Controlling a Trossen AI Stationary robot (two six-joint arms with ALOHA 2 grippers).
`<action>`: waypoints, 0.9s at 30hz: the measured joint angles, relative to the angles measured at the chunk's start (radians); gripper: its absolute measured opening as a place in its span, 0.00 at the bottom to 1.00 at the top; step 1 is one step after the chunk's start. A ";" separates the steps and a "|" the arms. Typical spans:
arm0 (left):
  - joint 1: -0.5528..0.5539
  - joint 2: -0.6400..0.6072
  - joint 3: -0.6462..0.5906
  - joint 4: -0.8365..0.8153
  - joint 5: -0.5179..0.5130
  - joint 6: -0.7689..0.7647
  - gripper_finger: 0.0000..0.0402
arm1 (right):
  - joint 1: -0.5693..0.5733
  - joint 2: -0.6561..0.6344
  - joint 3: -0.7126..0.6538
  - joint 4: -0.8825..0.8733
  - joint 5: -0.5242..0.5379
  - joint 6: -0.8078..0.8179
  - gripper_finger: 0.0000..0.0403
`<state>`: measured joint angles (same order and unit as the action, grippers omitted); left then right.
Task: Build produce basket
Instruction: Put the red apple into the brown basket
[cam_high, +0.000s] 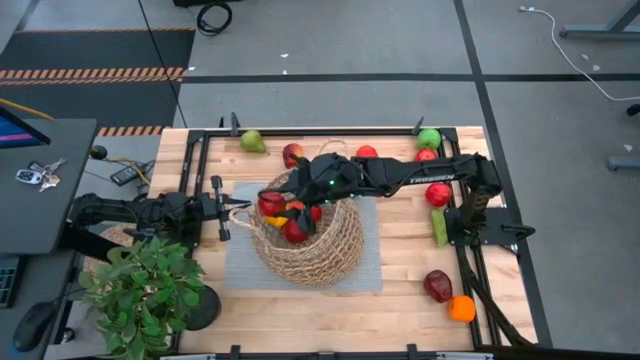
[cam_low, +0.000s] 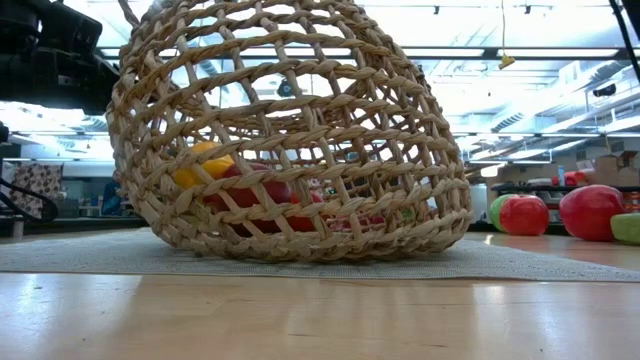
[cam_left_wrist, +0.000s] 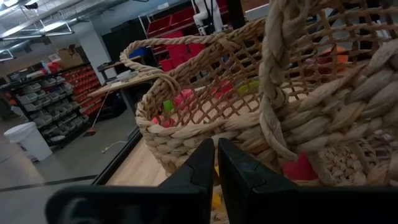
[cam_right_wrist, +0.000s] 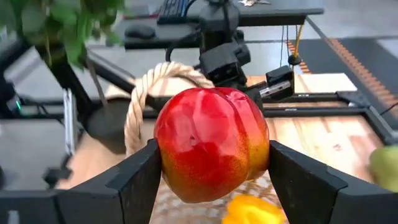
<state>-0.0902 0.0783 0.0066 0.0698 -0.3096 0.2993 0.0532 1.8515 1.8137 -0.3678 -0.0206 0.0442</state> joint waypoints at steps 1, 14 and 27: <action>0.000 0.000 0.000 0.000 -0.001 0.000 0.07 | 0.000 -0.001 0.000 0.002 0.008 -0.014 0.70; 0.000 0.000 0.000 0.000 0.000 0.000 0.07 | -0.024 -0.006 0.000 -0.003 0.187 0.438 0.70; 0.000 0.000 0.000 0.000 0.000 0.000 0.09 | -0.078 -0.005 0.000 0.023 0.044 0.626 0.70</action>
<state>-0.0900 0.0780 0.0066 0.0700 -0.3099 0.2993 -0.0246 1.8462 1.8137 -0.3451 0.0232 0.6701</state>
